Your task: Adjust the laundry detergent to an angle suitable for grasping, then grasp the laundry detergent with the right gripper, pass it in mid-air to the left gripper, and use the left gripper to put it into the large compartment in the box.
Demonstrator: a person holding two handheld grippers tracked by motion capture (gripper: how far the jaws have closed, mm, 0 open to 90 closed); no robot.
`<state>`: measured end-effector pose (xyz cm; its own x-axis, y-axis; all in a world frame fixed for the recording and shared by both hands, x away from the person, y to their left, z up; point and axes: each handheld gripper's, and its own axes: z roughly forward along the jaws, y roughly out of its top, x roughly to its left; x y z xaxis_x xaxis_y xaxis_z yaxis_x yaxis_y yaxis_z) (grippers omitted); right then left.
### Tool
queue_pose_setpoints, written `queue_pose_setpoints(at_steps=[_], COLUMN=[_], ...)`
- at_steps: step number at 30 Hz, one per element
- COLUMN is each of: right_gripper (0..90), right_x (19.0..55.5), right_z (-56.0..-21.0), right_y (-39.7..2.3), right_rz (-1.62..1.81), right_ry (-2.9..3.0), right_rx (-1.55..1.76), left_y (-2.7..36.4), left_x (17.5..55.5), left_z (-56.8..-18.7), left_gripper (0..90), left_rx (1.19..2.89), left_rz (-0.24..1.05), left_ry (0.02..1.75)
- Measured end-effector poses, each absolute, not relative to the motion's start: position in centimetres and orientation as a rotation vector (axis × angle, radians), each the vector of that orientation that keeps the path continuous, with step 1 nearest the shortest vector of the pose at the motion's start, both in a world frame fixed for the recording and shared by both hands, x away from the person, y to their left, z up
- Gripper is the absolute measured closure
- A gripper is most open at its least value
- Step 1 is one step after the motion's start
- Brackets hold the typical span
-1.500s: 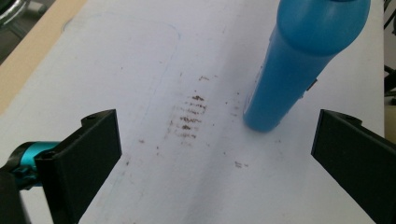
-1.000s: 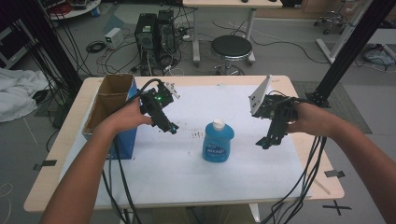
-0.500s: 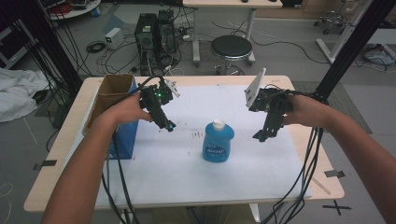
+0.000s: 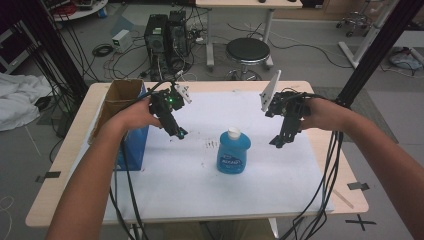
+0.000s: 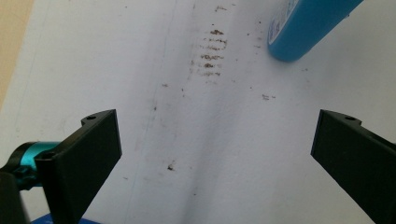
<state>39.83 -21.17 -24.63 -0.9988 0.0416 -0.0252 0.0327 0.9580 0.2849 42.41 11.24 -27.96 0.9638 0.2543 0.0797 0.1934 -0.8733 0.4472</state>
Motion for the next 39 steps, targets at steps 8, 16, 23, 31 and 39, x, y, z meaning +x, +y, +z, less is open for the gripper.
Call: queue_pose_setpoints(at_steps=[8,16,23,31,39], right_gripper=[1.9,2.0,1.9,1.9,1.9], right_x=[40.12,40.03,39.79,39.6,39.24], right_z=[-24.41,-24.43,-24.35,-24.32,-24.1], right_y=[-21.02,-20.94,-20.85,-20.74,-21.02], right_rz=[0.455,0.447,0.45,0.441,0.438], right_ry=[3.076,3.077,3.074,3.075,3.069], right_rx=[0.049,0.046,0.036,0.036,0.052], left_y=[11.45,11.46,11.5,11.5,11.37], left_x=[42.45,42.41,42.29,42.17,42.25], left_z=[-27.84,-27.71,-27.63,-27.53,-27.6], left_gripper=[1.7,1.7,1.7,1.6,1.7], left_rx=[2.66,2.648,2.642,2.636,2.629], left_rz=[0.184,0.192,0.196,0.194,0.187], left_ry=[0.347,0.349,0.345,0.339,0.323])
